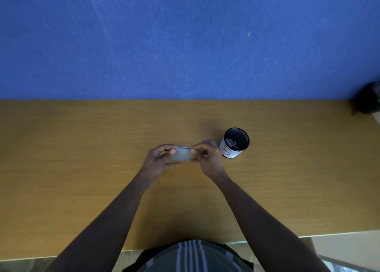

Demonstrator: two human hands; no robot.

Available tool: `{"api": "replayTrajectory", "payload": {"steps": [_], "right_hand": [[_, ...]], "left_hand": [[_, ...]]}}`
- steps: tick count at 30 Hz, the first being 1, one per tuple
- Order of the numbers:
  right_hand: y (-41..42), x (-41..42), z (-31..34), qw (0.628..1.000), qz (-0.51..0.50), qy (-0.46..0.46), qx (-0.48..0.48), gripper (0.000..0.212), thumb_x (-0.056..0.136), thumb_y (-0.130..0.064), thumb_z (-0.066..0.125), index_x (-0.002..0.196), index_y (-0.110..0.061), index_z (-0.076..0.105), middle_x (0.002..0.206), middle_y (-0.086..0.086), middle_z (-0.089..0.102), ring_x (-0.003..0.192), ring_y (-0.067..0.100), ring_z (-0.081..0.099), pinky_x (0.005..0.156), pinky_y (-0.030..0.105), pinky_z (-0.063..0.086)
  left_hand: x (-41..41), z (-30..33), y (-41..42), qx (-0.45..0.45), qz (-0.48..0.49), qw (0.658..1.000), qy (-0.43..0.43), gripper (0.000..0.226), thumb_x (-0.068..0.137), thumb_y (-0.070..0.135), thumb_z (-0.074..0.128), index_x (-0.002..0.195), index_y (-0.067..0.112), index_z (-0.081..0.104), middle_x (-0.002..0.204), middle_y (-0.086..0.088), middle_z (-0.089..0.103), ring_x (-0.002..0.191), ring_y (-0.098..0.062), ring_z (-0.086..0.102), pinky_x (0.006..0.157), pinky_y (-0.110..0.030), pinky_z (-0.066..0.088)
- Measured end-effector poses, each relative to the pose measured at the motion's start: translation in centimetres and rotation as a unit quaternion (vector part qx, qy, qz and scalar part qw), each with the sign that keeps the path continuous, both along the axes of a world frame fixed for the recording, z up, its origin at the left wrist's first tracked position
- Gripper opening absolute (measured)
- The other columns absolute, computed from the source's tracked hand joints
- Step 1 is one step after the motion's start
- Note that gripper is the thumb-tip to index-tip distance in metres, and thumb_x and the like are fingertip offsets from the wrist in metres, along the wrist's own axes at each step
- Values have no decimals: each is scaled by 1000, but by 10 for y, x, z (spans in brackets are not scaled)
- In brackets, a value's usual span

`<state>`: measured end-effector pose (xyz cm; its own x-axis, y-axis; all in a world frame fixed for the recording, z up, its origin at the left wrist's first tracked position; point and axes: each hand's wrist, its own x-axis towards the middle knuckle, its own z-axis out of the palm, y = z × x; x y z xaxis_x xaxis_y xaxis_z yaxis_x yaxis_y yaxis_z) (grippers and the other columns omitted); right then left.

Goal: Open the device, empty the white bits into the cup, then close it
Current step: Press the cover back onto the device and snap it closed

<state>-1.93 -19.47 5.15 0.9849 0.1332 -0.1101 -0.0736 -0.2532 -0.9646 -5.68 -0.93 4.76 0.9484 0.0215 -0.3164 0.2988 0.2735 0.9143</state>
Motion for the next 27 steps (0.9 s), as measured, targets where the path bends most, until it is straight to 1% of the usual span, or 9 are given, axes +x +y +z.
{"api": "replayTrajectory", "payload": {"steps": [3,6,10,12,15,18,20,24,27], "right_hand": [[-2,0,-3,998,-6,33,50,9,89,-6,68,95,0,73,107,10,50,93,27,65,68,42,63],[-4,-1,-3,985,-45,98,132,7,88,-10,72,88,-3,69,108,18,60,93,35,69,70,37,63],[0,-1,-5,975,-68,147,155,11,84,-3,73,90,-7,66,100,8,60,89,22,69,74,40,63],[0,1,-7,972,-64,172,149,20,83,3,72,94,-12,65,102,6,57,91,21,65,79,42,62],[0,4,-10,973,-55,192,114,33,81,12,69,104,-12,63,111,13,56,95,23,62,86,44,59],[0,7,-12,977,-41,185,97,40,81,15,66,114,-7,61,109,10,59,90,16,62,74,24,56],[0,11,-13,979,-32,182,87,42,81,16,66,117,-6,61,106,7,62,89,13,63,71,18,54],[0,17,-20,982,-21,175,74,45,79,18,64,104,-19,64,101,1,67,95,12,64,73,20,57],[4,19,-28,985,-20,164,46,48,77,20,65,108,-18,65,105,1,69,101,16,67,81,29,59]], "left_hand": [[-1,-3,5,-5,-9,1000,15,29,89,27,64,109,8,72,125,-11,62,113,-30,64,81,-43,59],[-2,-5,5,10,1,999,31,27,89,29,64,108,12,73,127,-6,63,117,-25,61,89,-45,57],[-1,-7,0,39,38,996,69,15,94,15,61,99,16,75,122,-2,66,114,-20,61,96,-43,52],[0,-8,-3,56,57,994,73,14,92,6,61,98,10,73,116,-4,68,110,-20,62,95,-39,52],[0,-8,-5,97,57,993,48,15,86,-3,65,101,-1,67,99,-4,69,96,-17,63,83,-28,51],[1,-9,-7,107,55,992,38,24,83,-6,69,106,-3,61,98,-5,66,96,-16,63,86,-29,51],[3,-11,-9,117,52,991,36,29,83,-7,70,109,-1,59,101,-6,66,98,-18,63,91,-34,51],[8,-18,-10,166,55,984,33,33,81,-11,69,110,0,58,108,-14,65,101,-23,63,94,-39,52],[15,-24,-11,227,66,971,32,33,81,-10,68,111,-1,58,111,-18,67,103,-26,65,92,-40,54]]}}
